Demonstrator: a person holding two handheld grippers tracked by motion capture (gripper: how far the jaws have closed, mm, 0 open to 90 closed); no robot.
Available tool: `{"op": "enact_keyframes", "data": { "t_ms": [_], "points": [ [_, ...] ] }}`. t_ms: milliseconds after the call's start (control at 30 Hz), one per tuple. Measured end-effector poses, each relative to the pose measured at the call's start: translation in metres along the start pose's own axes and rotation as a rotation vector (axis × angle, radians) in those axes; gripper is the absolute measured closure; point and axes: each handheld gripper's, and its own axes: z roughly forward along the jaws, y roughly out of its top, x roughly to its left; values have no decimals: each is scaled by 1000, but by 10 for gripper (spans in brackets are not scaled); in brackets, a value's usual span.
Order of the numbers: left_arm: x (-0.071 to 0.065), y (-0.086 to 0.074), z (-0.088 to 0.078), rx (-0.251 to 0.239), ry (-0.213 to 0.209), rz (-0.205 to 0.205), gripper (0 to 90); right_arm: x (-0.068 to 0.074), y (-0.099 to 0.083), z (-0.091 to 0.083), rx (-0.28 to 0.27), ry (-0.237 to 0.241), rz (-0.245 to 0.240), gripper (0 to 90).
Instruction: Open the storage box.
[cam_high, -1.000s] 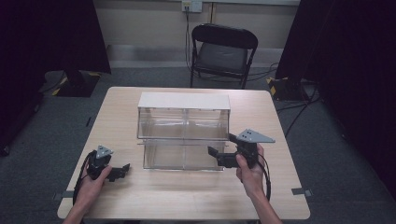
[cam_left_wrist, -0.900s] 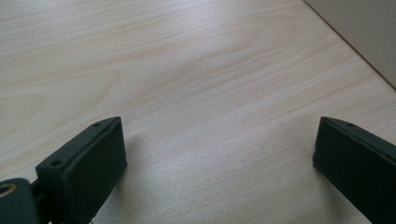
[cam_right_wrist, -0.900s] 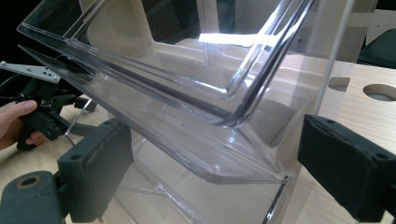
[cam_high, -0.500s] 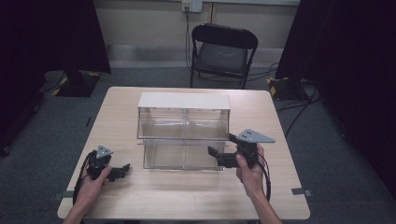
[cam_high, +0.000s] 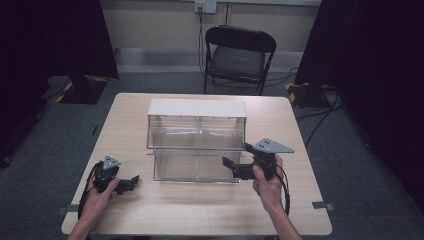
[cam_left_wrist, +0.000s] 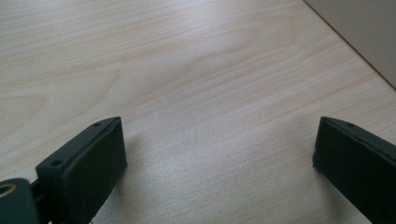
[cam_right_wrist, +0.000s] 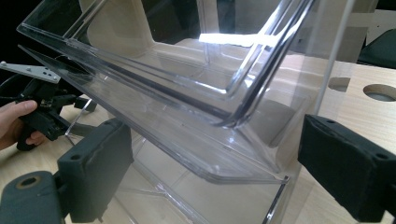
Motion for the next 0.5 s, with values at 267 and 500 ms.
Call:
{"op": "enact_keyframes", "data": {
  "t_ms": [267, 500],
  "points": [
    [0, 0, 0, 0, 0, 0, 21, 0, 0, 0, 0, -2, -2, 94],
    [0, 0, 0, 0, 0, -1, 21, 0, 0, 0, 0, -3, 1, 90]
  ]
}}
